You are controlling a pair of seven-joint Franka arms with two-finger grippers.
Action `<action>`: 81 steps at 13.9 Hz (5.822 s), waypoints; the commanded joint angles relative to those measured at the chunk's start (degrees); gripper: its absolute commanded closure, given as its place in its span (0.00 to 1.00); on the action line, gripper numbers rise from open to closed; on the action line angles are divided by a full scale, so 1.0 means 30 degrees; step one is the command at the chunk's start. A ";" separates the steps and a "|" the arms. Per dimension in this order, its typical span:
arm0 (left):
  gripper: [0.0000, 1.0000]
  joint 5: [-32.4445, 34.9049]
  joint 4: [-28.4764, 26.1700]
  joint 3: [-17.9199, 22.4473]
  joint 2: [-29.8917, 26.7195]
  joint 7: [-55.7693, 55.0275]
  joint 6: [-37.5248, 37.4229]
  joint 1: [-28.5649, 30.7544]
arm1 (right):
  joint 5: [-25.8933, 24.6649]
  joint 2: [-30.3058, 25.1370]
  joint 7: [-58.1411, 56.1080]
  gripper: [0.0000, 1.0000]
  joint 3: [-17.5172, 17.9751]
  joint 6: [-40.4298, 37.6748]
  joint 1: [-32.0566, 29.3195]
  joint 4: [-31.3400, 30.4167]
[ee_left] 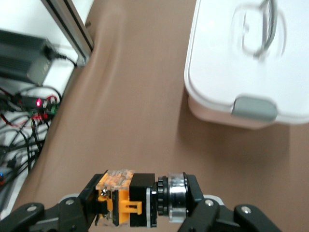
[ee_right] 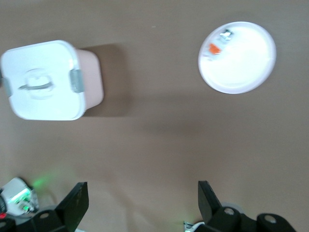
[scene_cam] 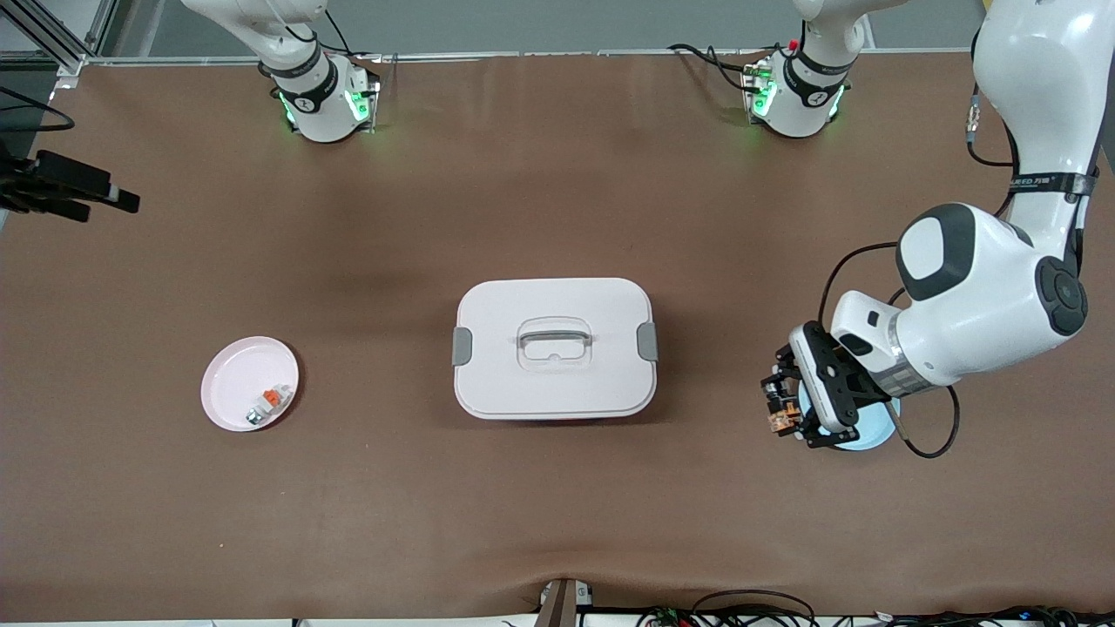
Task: Transfer orange switch to right arm and place
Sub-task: 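Carry the switch over the white box while the right gripper approaches, then close the right gripper on the switch held by the left gripper, then open the left gripper and withdraw it from the switch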
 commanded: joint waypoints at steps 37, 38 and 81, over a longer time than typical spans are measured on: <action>1.00 0.2635 0.3373 -0.1495 0.0167 -1.0509 0.1671 -0.9977 | 1.0979 0.1236 0.5027 0.00 0.0142 1.2739 1.0837 -0.4534; 1.00 0.2635 0.3373 -0.1494 0.0167 -1.0481 0.1643 -0.9948 | 1.1008 0.1266 0.5027 0.00 0.0142 1.2798 1.0926 -0.4534; 1.00 0.3016 0.3314 -0.1055 0.0402 -1.0510 0.1613 -1.0621 | 1.1008 0.2848 0.4705 1.00 0.0172 1.4850 1.2743 -0.4124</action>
